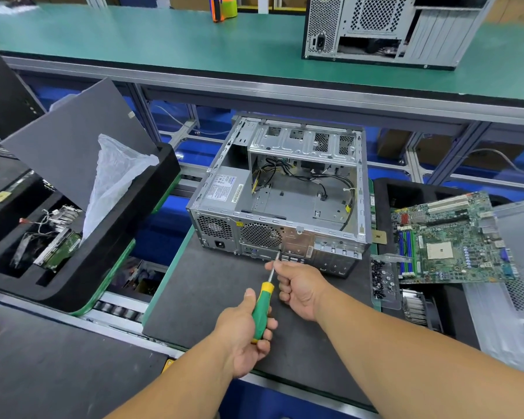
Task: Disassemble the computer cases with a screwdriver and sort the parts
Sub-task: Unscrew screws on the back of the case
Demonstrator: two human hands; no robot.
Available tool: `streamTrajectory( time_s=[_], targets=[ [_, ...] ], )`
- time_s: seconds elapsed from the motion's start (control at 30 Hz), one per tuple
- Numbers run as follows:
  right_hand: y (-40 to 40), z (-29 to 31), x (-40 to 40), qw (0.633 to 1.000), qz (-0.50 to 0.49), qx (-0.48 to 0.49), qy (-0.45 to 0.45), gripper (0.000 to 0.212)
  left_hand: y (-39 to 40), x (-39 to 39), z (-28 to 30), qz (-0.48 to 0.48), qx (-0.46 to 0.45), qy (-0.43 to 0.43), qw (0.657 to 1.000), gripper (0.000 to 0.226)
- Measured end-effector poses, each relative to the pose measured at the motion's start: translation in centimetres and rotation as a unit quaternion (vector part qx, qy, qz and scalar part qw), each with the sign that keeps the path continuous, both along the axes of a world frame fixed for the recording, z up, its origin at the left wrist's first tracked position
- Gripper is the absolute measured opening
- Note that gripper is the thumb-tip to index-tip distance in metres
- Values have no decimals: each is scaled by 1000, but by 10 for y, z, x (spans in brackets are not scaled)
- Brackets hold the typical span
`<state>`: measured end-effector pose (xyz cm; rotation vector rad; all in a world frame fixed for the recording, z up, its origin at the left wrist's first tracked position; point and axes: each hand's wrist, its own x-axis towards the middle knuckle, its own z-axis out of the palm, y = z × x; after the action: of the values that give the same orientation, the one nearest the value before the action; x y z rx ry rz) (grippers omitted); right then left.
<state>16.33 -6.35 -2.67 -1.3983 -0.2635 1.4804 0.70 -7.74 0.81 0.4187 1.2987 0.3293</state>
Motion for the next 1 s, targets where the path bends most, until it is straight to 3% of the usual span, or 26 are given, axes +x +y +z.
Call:
streamTrajectory(
  time_s=[0.13, 0.27, 0.5, 0.8, 1.0],
  targets=[
    [3, -5, -5, 999, -30, -7, -26, 17, 1, 0, 0, 26, 9, 3, 1000, 56],
    [9, -7, -8, 997, -57, -36, -38, 13, -1, -3, -4, 6, 43, -2, 999, 36],
    [13, -7, -14, 993, -88, -55, -55, 26, -3, -6, -5, 4, 39, 3, 999, 23],
    [9, 1, -8, 998, -31, -30, -43, 27, -8, -9, 0, -53, -15, -34, 998, 61],
    [17, -4, -13, 994, -83, -66, -22, 18, -8, -8, 0, -41, 52, -8, 998, 38]
  ],
)
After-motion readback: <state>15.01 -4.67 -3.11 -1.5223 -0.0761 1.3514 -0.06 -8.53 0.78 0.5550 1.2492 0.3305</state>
